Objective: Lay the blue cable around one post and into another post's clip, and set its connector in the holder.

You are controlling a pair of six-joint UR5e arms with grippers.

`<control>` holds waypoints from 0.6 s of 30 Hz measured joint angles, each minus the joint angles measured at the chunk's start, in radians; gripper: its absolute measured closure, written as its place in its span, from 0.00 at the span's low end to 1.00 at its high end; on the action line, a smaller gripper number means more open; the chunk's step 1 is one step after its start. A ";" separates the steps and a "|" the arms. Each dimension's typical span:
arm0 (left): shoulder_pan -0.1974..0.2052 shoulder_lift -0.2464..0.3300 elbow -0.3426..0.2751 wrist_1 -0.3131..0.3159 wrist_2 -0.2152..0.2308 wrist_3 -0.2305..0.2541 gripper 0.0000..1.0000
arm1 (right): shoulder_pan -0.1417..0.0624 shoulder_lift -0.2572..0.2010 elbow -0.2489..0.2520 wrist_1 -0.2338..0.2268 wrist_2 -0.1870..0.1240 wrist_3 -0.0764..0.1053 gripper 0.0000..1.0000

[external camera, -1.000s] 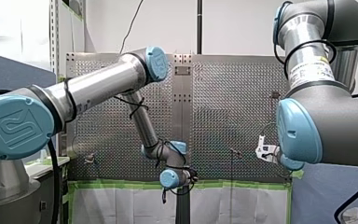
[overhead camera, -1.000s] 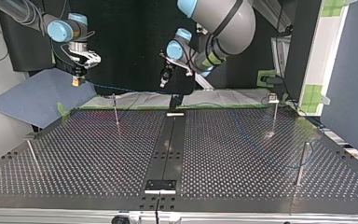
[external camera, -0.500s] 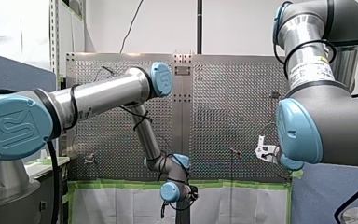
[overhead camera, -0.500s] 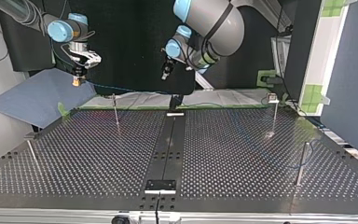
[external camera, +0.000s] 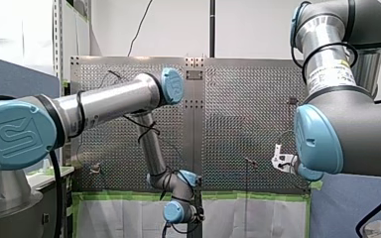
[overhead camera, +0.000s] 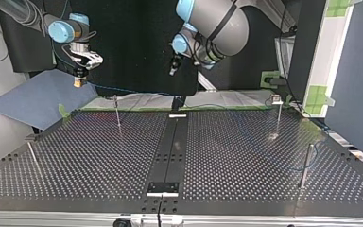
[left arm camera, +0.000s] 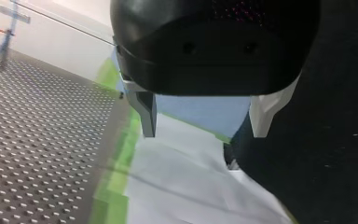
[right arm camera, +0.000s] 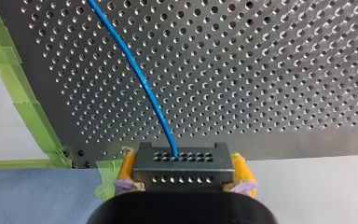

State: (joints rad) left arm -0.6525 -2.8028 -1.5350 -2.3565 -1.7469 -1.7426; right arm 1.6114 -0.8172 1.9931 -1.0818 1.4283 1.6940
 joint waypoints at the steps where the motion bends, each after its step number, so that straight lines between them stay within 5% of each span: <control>1: -0.001 0.008 -0.001 0.000 -0.002 0.000 0.00 | 0.000 0.000 0.000 0.000 0.000 0.000 1.00; 18: -0.001 0.043 0.077 -0.024 -0.049 -0.001 0.00 | 0.007 0.000 0.000 -0.001 0.000 0.000 1.00</control>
State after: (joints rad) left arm -0.6534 -2.7595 -1.4582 -2.3808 -1.7954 -1.7438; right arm 1.6183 -0.8173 1.9934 -1.0824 1.4283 1.6939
